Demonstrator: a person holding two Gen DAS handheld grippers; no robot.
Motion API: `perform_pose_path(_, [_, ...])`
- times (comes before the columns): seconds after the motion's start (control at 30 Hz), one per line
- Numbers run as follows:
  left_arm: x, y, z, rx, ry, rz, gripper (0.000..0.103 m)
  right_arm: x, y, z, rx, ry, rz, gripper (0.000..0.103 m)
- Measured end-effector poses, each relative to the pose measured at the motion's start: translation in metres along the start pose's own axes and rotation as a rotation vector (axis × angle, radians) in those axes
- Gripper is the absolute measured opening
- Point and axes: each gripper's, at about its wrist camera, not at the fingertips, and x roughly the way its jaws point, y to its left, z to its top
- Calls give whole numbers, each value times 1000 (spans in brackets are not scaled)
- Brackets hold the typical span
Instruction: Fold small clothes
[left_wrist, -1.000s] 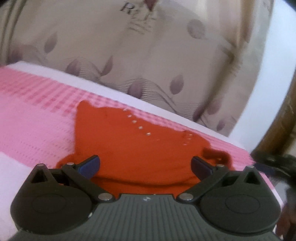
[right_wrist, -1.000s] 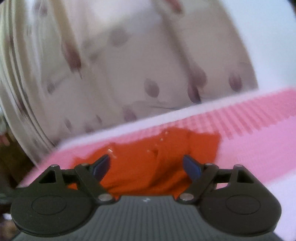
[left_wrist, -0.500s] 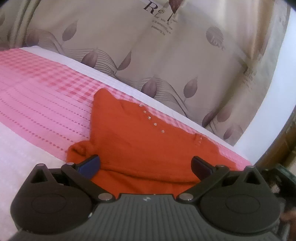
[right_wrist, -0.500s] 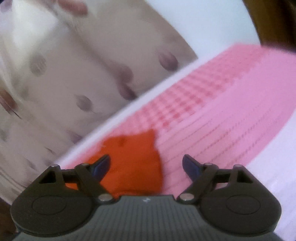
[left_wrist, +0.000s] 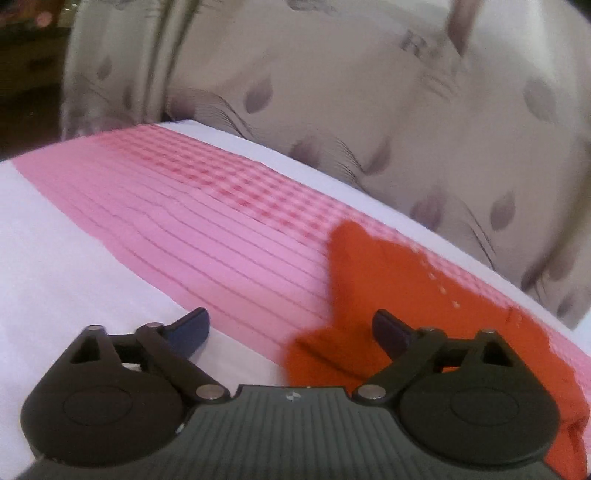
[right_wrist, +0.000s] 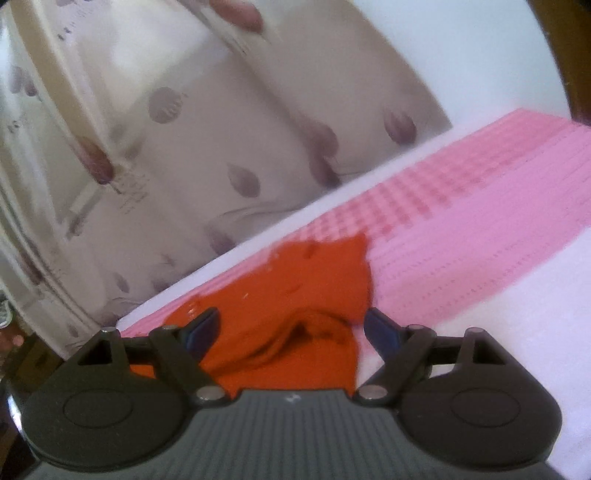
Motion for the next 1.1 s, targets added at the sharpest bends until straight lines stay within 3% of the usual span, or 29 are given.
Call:
perform_pose_path(0.07, [-5,12,5,19,3,-9,91,-27,-2,-11,-8,-5,21,86])
perform_pose_path(0.17, [-14,22,10,52,21,-102,92,-68,-8,-34,10,-15,53,86])
perform_pose_path(0.33, [-10,-8,11,211,51,-215,95,-110,-15,-65,27,-1,55,87])
perform_pose_path(0.43, [9,-35,7,319,75,-180,96,-116,-12,-76,6,14,38,87])
perform_pose_path(0.5, [25,-42,3,387,109,-89,80,-116,-12,-80,10,24,24,87])
perform_pose_path(0.6, [27,-22,12,276,96,-25,80,-122,-9,-86,10,27,29,87])
perform_pose_path(0.7, [12,-3,17,268,66,34,73,-128,-10,-93,-3,53,35,87])
perform_pose_path(0.73, [3,6,17,261,72,20,72,-128,-10,-96,-8,72,36,87])
perform_pose_path(0.83, [-29,37,19,206,150,-195,81,-137,-6,-109,-36,123,40,87])
perform_pose_path(0.93, [-76,55,3,211,151,-325,96,-153,-2,-125,-50,158,67,87])
perform_pose_path(1.0, [-108,66,-13,249,150,-434,97,-160,-1,-137,-52,184,53,87])
perform_pose_path(1.1, [-138,69,-39,368,189,-498,100,-157,-3,-156,-61,249,10,87])
